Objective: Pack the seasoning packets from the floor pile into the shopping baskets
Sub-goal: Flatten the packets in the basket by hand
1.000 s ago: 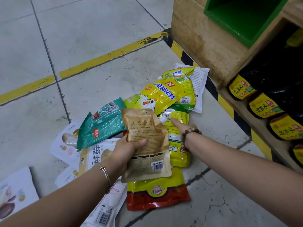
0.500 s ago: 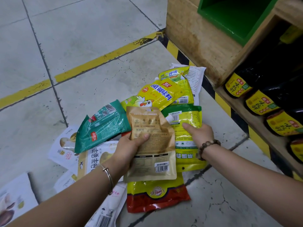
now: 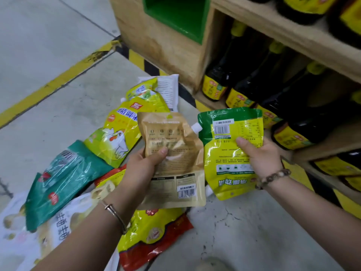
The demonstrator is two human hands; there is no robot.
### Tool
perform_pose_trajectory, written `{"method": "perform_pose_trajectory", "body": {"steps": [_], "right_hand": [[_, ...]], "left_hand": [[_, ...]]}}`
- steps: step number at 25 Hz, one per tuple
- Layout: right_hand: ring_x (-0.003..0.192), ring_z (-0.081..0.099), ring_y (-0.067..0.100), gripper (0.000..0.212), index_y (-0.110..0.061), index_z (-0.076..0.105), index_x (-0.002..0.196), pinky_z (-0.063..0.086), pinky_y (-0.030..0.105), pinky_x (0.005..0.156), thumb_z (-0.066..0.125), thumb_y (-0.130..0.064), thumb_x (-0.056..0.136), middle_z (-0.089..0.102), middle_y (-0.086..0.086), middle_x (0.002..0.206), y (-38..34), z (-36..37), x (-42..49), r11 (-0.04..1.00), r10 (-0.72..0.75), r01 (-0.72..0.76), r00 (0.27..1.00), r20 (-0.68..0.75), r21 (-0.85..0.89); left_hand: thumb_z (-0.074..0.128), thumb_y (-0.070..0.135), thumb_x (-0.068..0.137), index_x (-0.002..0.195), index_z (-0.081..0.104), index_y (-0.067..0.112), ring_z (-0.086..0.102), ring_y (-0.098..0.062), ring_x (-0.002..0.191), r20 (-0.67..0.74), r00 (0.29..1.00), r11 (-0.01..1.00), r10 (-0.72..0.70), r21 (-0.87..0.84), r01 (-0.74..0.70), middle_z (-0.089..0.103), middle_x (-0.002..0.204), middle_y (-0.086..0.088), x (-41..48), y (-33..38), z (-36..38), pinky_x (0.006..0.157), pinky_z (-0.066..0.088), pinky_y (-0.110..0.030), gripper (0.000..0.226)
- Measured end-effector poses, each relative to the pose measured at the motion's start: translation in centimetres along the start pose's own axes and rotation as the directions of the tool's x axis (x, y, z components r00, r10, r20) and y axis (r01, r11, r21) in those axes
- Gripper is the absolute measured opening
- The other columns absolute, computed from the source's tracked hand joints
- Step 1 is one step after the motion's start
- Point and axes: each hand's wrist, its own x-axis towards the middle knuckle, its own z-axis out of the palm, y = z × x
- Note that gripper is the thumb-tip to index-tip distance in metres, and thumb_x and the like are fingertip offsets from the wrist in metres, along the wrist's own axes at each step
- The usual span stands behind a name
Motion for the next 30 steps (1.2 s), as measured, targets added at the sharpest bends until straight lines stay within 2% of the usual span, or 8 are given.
{"method": "perform_pose_trajectory", "body": {"steps": [5, 7, 10, 13, 17, 22, 26, 30], "right_hand": [[0.068, 0.066, 0.000, 0.011, -0.025, 0.063, 0.082, 0.054, 0.018, 0.059, 0.068, -0.016, 0.081, 0.068, -0.015, 0.079, -1.0, -6.4, -2.2, 0.994, -0.014, 0.034, 0.982, -0.187, 0.100], [0.068, 0.067, 0.001, 0.008, -0.024, 0.064, 0.082, 0.054, 0.018, 0.058, 0.068, -0.017, 0.081, 0.070, -0.016, 0.073, -1.6, -8.4, -3.2, 0.992, -0.008, 0.035, 0.975, -0.223, 0.118], [0.070, 0.069, 0.008, 0.004, -0.022, 0.066, 0.080, 0.056, 0.024, 0.060, 0.068, -0.017, 0.080, 0.072, -0.010, 0.076, -2.7, -12.9, -5.9, 0.987, 0.002, 0.046, 0.954, -0.299, 0.151], [0.062, 0.068, 0.004, 0.007, -0.021, 0.065, 0.078, 0.053, 0.018, 0.052, 0.066, -0.015, 0.081, 0.071, -0.010, 0.069, -5.5, -17.8, -8.6, 0.985, -0.032, 0.097, 0.916, -0.399, 0.143], [0.066, 0.069, 0.009, 0.007, -0.018, 0.065, 0.081, 0.056, 0.023, 0.060, 0.060, -0.019, 0.087, 0.071, -0.007, 0.073, -9.1, -23.5, -12.1, 0.978, -0.077, 0.166, 0.850, -0.521, 0.127], [0.077, 0.069, 0.014, 0.012, -0.021, 0.067, 0.076, 0.055, 0.035, 0.075, 0.062, -0.024, 0.087, 0.072, -0.006, 0.079, -12.0, -30.0, -16.5, 0.976, -0.175, 0.218, 0.774, -0.608, -0.003], [0.082, 0.070, 0.016, 0.014, -0.025, 0.069, 0.077, 0.054, 0.043, 0.083, 0.061, -0.024, 0.088, 0.074, -0.007, 0.084, -14.1, -36.3, -20.2, 0.962, -0.242, 0.262, 0.706, -0.665, -0.072], [0.082, 0.070, 0.016, 0.019, -0.028, 0.071, 0.074, 0.052, 0.046, 0.087, 0.060, -0.024, 0.089, 0.074, -0.008, 0.083, -15.8, -43.4, -24.9, 0.951, -0.288, 0.277, 0.635, -0.717, -0.136]], "left_hand": [[0.063, 0.013, 0.087, 0.094, 0.068, 0.010, 0.072, -0.019, 0.072, 0.144, 0.989, 0.997, 0.045, 0.061, -0.054, 0.075, 0.083, -0.005, -1.3, 1.4, 5.2, 0.053, 0.054, -0.022, 0.009], [0.064, 0.016, 0.087, 0.099, 0.068, 0.010, 0.073, -0.021, 0.078, 0.184, 0.981, 0.992, 0.068, 0.096, -0.087, 0.075, 0.087, -0.005, -1.9, 2.0, 7.0, 0.060, 0.056, -0.028, 0.014], [0.066, 0.021, 0.086, 0.098, 0.068, 0.017, 0.072, -0.020, 0.081, 0.255, 0.963, 0.984, 0.082, 0.134, -0.119, 0.075, 0.089, -0.002, -3.7, 3.2, 10.9, 0.070, 0.054, -0.035, 0.013], [0.064, 0.023, 0.088, 0.102, 0.067, 0.017, 0.073, -0.019, 0.079, 0.370, 0.925, 0.975, 0.084, 0.160, -0.152, 0.075, 0.090, -0.002, -6.4, 4.3, 14.5, 0.062, 0.054, -0.030, 0.016], [0.061, 0.024, 0.090, 0.100, 0.067, 0.016, 0.072, -0.018, 0.069, 0.493, 0.867, 0.970, 0.073, 0.167, -0.177, 0.075, 0.081, -0.002, -11.0, 5.8, 18.6, 0.046, 0.052, -0.024, 0.014], [0.056, 0.027, 0.093, 0.096, 0.067, 0.019, 0.072, -0.015, 0.072, 0.633, 0.747, 0.926, 0.205, 0.122, -0.358, 0.075, 0.083, 0.001, -17.1, 7.1, 24.1, 0.054, 0.053, -0.026, 0.014], [0.055, 0.023, 0.093, 0.091, 0.066, 0.019, 0.071, -0.010, 0.069, 0.722, 0.622, 0.883, 0.302, 0.033, -0.467, 0.075, 0.079, 0.007, -22.4, 7.4, 29.2, 0.049, 0.052, -0.019, 0.011], [0.058, 0.017, 0.090, 0.101, 0.066, 0.021, 0.073, -0.016, 0.074, 0.849, 0.470, 0.896, 0.242, -0.010, -0.444, 0.075, 0.085, 0.001, -27.7, 7.3, 34.7, 0.050, 0.055, -0.026, 0.014]]}}
